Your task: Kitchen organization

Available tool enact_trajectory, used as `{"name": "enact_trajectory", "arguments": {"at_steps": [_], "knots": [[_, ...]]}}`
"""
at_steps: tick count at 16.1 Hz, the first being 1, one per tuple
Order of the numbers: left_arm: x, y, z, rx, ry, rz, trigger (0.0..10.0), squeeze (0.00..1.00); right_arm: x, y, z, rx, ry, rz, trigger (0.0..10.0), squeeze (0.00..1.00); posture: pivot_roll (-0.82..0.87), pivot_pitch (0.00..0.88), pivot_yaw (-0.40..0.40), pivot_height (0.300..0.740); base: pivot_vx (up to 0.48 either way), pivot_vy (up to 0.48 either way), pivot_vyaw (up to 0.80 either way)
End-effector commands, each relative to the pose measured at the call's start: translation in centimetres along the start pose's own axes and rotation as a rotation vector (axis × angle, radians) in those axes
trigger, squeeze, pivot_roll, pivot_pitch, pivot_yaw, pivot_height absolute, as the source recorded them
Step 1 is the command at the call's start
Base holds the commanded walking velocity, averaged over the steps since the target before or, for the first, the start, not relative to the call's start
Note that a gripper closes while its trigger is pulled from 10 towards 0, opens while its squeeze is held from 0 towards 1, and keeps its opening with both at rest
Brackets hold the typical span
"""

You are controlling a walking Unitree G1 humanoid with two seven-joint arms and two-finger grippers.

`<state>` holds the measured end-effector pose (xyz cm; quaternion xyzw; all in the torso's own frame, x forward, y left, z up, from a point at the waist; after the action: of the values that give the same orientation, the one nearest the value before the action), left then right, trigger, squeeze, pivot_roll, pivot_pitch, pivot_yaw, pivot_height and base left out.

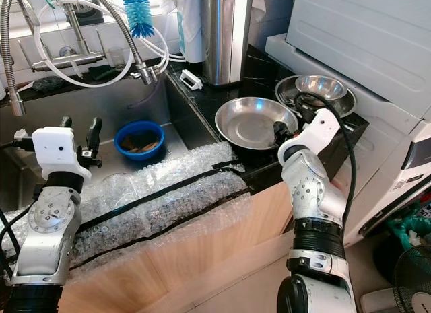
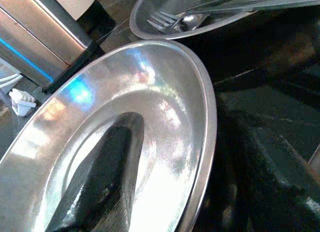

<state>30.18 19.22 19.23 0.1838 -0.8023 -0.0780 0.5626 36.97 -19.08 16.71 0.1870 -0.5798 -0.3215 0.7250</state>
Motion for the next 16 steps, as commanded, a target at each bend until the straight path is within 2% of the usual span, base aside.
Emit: {"name": "enact_trajectory", "arguments": {"at_steps": [1, 11, 16], "knots": [[0.3, 0.2, -0.3, 0.007, -0.014, -0.011, 10.0, 0.0, -0.1, 0.5, -0.1, 0.002, 0.009, 0.02, 0.0, 0.0, -0.03, 0.0, 0.01, 0.74, 0.0, 0.0, 0.0], [0.6, 0.2, -0.4, -0.013, -0.029, -0.039, 10.0, 0.0, -0.8, 0.6, 0.3, 0.015, 0.012, 0.008, 0.0, 0.0, -0.03, 0.015, 0.03, 0.74, 0.0, 0.0, 0.0], [0.9, 0.1, -0.6, -0.016, -0.046, -0.051, 10.0, 0.0, -0.2, 1.4, 0.3, 0.061, -0.065, 0.019, 0.0, 0.0, -0.03, 0.0, 0.029, 0.74, 0.0, 0.0, 0.0]]}}
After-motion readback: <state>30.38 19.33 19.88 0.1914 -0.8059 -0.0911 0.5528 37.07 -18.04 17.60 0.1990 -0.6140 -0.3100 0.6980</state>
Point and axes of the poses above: a point about 5 cm out from each wrist's last joint towards the gripper, its own z axis pointing back from the gripper into the wrist, its own x axis along the axis of the wrist's last joint, y = z × x, the point moved 1 cm from there along -z, pointing out of the wrist towards the gripper, and after that the axes turned 11 degrees about -z, right-handed, at the moved point
